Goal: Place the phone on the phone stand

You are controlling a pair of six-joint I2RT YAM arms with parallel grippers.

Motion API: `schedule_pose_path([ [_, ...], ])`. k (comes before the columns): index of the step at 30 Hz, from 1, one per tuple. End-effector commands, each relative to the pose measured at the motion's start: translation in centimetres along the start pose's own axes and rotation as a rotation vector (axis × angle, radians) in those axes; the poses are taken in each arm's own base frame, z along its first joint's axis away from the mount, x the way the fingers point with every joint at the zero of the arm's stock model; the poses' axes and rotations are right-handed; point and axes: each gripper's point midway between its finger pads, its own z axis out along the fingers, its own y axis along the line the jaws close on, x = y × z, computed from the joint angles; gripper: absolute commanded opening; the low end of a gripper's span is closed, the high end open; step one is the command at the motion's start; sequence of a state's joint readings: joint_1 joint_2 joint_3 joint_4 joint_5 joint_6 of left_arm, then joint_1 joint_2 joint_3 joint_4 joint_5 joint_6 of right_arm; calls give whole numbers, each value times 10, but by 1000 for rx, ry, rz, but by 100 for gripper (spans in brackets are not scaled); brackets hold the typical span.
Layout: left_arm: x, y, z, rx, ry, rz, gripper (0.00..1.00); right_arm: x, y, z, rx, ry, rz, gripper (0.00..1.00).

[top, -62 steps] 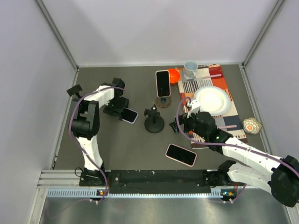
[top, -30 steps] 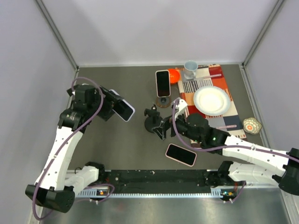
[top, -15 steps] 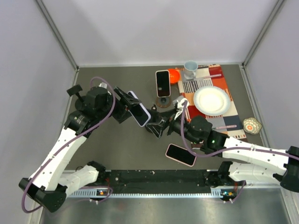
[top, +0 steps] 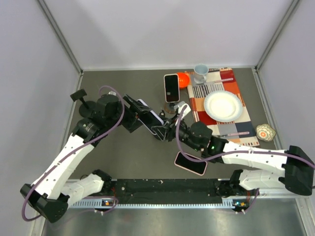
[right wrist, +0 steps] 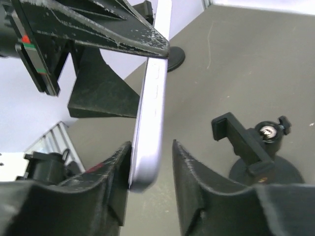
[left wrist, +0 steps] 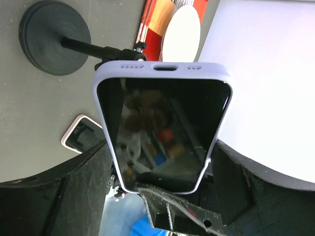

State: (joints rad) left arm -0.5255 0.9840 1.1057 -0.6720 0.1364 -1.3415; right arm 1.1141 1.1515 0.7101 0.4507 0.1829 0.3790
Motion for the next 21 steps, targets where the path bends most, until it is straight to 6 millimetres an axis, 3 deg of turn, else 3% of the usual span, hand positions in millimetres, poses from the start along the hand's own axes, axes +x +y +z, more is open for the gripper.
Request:
schedule_pose_path([
  [1, 5, -38, -8, 158, 12, -11, 0, -31, 16, 9, -19, -83, 31, 29],
  [2, 7, -39, -9, 167, 19, -8, 0, -28, 14, 9, -16, -79, 33, 18],
  [5, 20, -38, -7, 175, 48, 19, 0, -24, 4, 3, 31, -84, 55, 0],
  [8, 33, -38, -7, 227, 92, 111, 2, -22, 0, -9, 31, -82, 46, 0],
  [9, 35, -37, -8, 245, 94, 161, 30, -18, -2, -14, 31, -71, 26, 0],
  [10, 38, -28, -4, 237, 105, 178, 43, -26, -1, -22, 20, -90, 20, 0],
  [11, 38, -35, -14, 296, 95, 205, 55, -24, 0, -28, 10, -76, 7, 0],
  [12, 42, -35, -20, 339, 104, 268, 87, -21, -3, -34, 8, -69, -14, 0],
  [13, 45, -33, -31, 393, 100, 316, 89, -21, -2, -40, -3, -66, -27, 0],
  [14, 46, -43, -41, 473, 82, 373, 99, -31, 3, -53, -34, -89, -28, 0],
  [15, 48, -42, -49, 515, 64, 480, 99, -25, 0, -60, -37, -62, -60, 0],
  [17, 45, -50, -78, 605, -13, 608, 99, -37, 3, -81, -69, -100, -71, 0],
  [19, 37, -55, -111, 674, -133, 780, 98, -30, -1, -96, -68, -59, -107, 0],
  [20, 31, -53, -118, 672, -194, 876, 97, -37, -2, -107, -71, -66, -119, 0],
  [21, 25, -51, -127, 646, -236, 913, 97, -25, -7, -113, -66, -7, -165, 0],
])
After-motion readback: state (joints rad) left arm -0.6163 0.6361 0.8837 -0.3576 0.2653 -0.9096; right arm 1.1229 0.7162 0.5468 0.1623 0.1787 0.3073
